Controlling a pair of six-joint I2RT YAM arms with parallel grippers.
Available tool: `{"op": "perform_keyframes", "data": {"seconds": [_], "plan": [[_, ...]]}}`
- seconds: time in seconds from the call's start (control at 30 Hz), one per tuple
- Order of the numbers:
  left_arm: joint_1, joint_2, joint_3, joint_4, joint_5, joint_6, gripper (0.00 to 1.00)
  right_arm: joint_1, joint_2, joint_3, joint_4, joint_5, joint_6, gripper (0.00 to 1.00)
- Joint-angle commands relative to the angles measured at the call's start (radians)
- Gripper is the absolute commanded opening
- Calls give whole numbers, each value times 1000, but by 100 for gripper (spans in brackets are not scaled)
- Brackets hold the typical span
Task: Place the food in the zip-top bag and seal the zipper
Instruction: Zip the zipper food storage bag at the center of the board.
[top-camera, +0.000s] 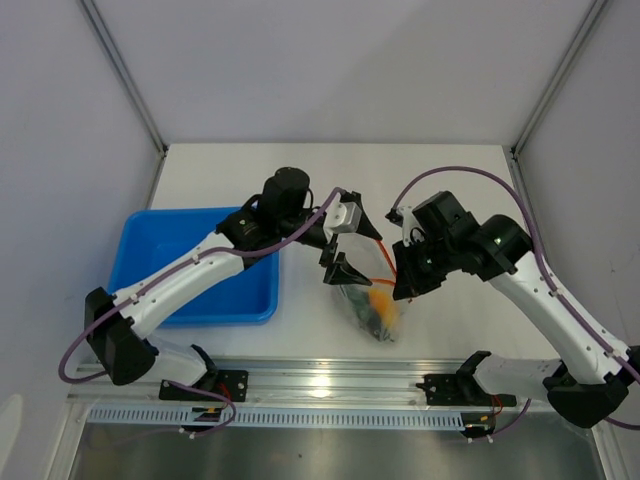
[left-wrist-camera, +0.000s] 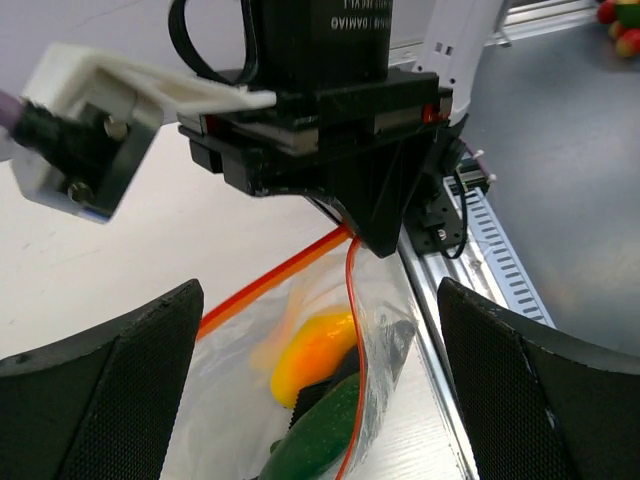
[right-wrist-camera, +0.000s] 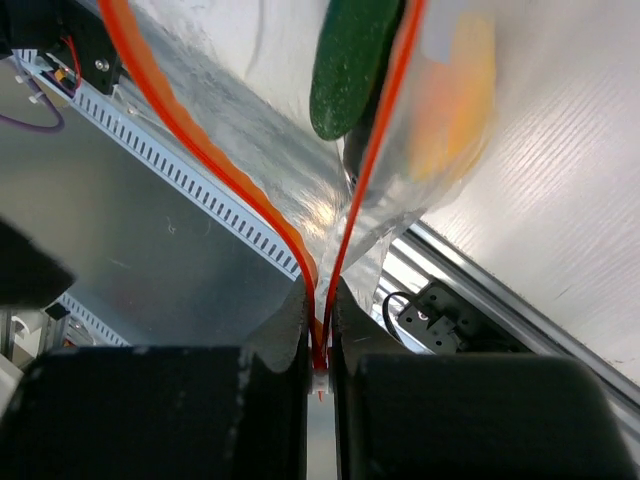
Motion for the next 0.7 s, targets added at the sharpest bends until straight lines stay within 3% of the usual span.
{"op": "perform_keyframes", "data": {"seconds": [0.0,0.43,0.67], "plan": [[1,32,49,78,141,1,99,2,-42,6,2,13,19,0],[-33,127,29,333,195,-127,99,4,-24,-7,89,-45,34,0],[-53,144,5,220,184,-62,100,4,-22,10,108,-59,45,0]]}}
